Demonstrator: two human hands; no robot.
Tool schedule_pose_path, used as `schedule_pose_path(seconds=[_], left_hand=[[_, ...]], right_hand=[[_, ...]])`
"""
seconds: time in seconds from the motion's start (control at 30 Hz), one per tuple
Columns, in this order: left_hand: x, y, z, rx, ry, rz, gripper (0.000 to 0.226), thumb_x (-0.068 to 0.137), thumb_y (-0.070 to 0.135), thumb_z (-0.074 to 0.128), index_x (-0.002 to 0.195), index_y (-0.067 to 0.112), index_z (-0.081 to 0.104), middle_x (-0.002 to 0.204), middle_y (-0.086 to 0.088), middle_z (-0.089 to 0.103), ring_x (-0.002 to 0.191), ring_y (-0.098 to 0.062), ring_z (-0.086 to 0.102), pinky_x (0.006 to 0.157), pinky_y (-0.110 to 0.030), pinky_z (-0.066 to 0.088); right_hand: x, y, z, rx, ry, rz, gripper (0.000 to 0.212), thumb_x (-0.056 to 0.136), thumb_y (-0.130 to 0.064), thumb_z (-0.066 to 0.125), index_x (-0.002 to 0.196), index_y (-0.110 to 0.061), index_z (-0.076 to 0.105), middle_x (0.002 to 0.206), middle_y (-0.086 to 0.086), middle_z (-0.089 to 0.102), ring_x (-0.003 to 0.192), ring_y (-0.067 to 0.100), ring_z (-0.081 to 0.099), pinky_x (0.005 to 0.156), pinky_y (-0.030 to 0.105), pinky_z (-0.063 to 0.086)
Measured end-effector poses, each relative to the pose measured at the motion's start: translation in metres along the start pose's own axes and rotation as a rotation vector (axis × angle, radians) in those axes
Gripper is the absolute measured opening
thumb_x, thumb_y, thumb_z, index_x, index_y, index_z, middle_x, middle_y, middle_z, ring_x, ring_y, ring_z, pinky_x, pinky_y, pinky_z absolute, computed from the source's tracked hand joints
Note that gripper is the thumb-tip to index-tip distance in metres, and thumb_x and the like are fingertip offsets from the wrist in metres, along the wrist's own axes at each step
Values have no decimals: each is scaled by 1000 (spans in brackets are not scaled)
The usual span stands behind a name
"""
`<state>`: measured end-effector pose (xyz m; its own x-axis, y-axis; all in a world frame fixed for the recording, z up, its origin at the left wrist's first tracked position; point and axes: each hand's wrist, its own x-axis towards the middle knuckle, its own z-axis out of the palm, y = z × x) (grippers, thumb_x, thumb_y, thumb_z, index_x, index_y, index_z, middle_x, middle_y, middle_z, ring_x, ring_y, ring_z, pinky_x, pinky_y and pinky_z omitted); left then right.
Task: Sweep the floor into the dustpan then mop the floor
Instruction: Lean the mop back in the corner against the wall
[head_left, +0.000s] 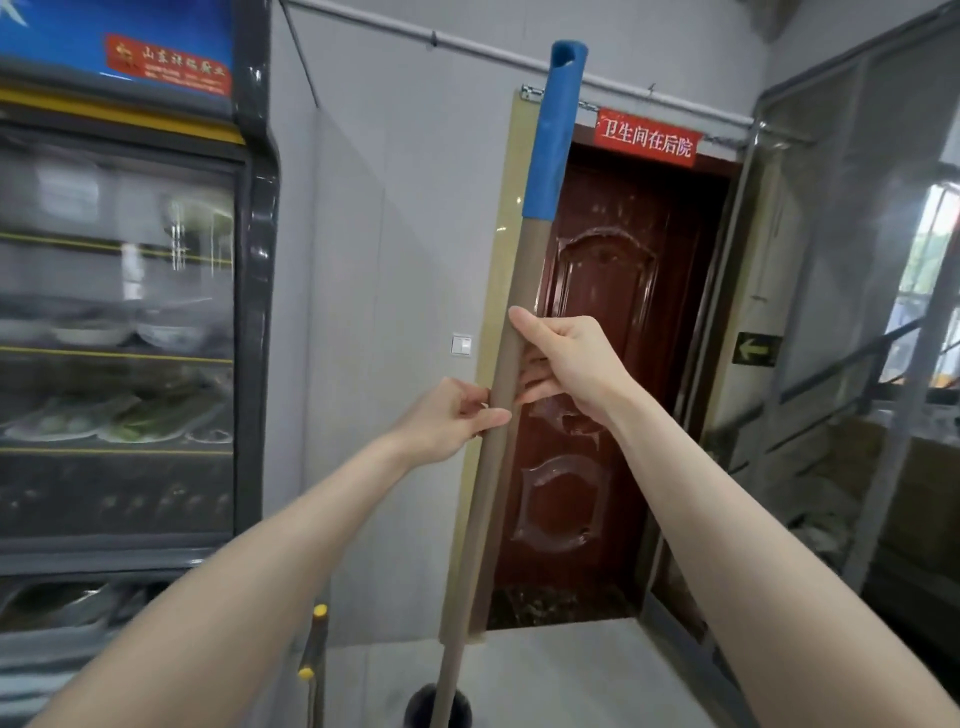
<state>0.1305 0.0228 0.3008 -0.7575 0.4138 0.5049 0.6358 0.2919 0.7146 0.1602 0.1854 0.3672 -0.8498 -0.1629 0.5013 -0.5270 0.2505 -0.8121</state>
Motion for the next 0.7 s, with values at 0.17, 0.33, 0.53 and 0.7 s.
schedule_pose_path(seconds=[0.17, 0.33, 0.53, 0.7], left_hand=[[62, 8, -8, 27, 32, 119, 28, 92, 17, 61, 90, -9, 67, 71, -13, 54, 69, -20, 47, 71, -38, 44], [118, 1, -36, 18, 67, 178, 11, 92, 13, 61, 85, 12, 69, 73, -15, 56, 71, -23, 46, 70, -36, 38], [192, -41, -89, 121, 117, 184, 20, 92, 15, 61, 85, -2, 68, 61, -1, 56, 62, -17, 48, 67, -30, 41], [261, -103, -146, 199, 176, 139, 17, 91, 16, 62, 84, 2, 68, 65, -4, 55, 64, -20, 48, 68, -29, 41]], right_hand=[[54, -6, -32, -19, 29, -72, 42, 91, -41, 60, 90, -2, 74, 77, 11, 74, 68, 33, 72, 62, 47, 61], [113, -10, -38, -34, 68, -133, 45, 91, -41, 61, 92, 2, 73, 78, 14, 74, 65, 33, 72, 58, 44, 60], [209, 6, -20, -34, 93, -210, 48, 92, -40, 59, 96, 6, 70, 83, 19, 71, 65, 34, 71, 57, 44, 60], [310, 40, 12, -22, 87, -225, 47, 93, -40, 58, 100, 6, 69, 93, 23, 70, 69, 37, 71, 63, 48, 60]])
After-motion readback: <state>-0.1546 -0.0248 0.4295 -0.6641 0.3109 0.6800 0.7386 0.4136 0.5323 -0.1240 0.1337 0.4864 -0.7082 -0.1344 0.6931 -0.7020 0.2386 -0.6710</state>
